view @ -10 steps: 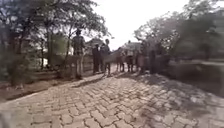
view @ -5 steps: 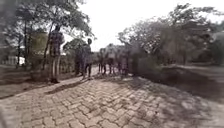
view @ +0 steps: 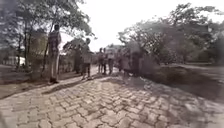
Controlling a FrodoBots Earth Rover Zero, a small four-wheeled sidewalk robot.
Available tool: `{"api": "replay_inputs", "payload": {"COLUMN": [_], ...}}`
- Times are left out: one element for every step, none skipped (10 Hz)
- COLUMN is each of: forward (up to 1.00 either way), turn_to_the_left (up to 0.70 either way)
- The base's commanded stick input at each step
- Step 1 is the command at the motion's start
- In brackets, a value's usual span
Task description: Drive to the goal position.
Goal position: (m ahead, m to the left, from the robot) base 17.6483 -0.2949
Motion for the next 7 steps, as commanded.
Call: {"api": "replay_inputs", "payload": {"forward": [0.85,0.85,0.85,0.85,0.85,0.85,0.85], "turn_to_the_left": [0.0,0.0,0.0,0.0,0.0,0.0,0.0]}}
